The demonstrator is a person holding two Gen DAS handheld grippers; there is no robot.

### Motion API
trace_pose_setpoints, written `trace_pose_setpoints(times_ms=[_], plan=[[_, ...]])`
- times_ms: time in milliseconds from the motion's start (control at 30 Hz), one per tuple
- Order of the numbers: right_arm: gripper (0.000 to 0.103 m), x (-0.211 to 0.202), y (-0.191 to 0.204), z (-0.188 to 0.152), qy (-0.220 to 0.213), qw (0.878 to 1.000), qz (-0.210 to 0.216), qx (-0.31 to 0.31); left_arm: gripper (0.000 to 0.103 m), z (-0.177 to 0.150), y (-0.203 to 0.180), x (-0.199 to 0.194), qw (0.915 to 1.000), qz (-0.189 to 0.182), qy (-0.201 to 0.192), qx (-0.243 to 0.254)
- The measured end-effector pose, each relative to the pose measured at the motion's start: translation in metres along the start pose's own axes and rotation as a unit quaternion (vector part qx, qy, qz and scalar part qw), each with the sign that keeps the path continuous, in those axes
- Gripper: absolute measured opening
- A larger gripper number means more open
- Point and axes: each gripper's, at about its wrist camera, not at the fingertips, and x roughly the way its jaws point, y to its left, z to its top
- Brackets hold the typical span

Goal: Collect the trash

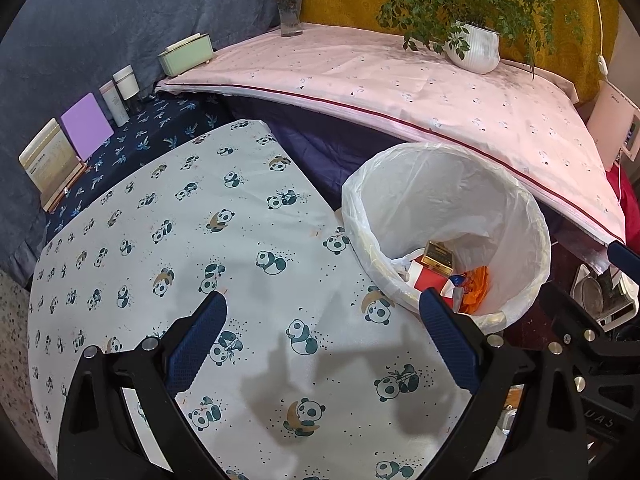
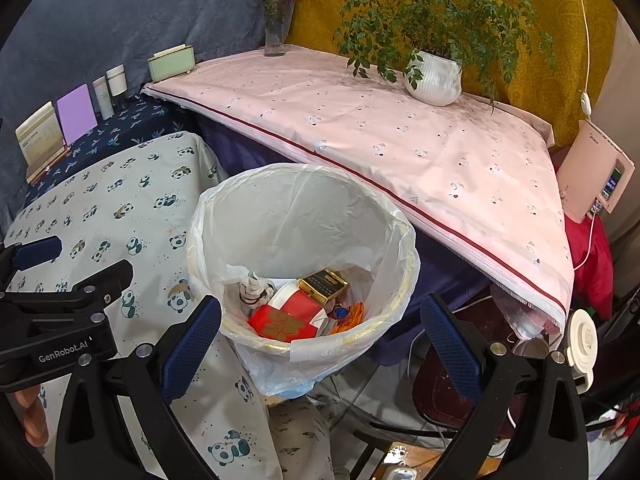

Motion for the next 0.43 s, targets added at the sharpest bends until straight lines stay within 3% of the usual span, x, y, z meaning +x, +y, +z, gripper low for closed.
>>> trace_pose_setpoints(times_ms=[433], plan=[[0.096, 0.0, 0.0005, -0.0001, 0.0, 1.0, 0.0, 0.0, 0.093, -0.0013, 0.0015, 0.0002, 1.0, -0.002, -0.005, -0.001]])
